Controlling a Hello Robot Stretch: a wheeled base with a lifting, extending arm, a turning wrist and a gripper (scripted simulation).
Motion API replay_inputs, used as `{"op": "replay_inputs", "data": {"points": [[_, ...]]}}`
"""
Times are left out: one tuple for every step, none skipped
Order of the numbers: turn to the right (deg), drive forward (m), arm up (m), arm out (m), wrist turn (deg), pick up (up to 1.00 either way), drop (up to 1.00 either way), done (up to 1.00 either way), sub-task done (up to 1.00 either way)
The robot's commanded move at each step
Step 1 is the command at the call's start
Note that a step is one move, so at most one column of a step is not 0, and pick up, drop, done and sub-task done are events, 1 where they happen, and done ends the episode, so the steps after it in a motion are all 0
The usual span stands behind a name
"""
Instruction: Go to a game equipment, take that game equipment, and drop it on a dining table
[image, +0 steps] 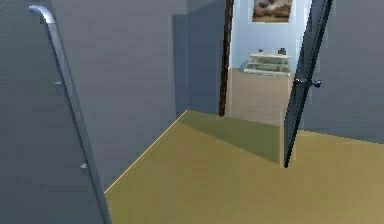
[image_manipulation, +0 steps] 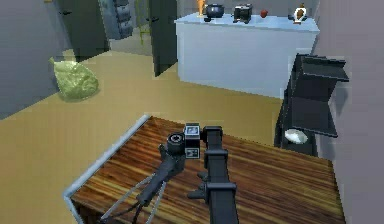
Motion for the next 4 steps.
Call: {"op": "replay_inputs", "data": {"points": [[0.0,0.00,0.00,0.00,45.0,0.00,0.00,0.00,0.00],[0.0,0.00,0.00,0.00,45.0,0.00,0.00,0.00,0.00],[0.0,0.00,0.00,0.00,45.0,0.00,0.00,0.00,0.00],[0.0,0.00,0.00,0.00,21.0,0.00,0.00,0.00,0.00]]}}
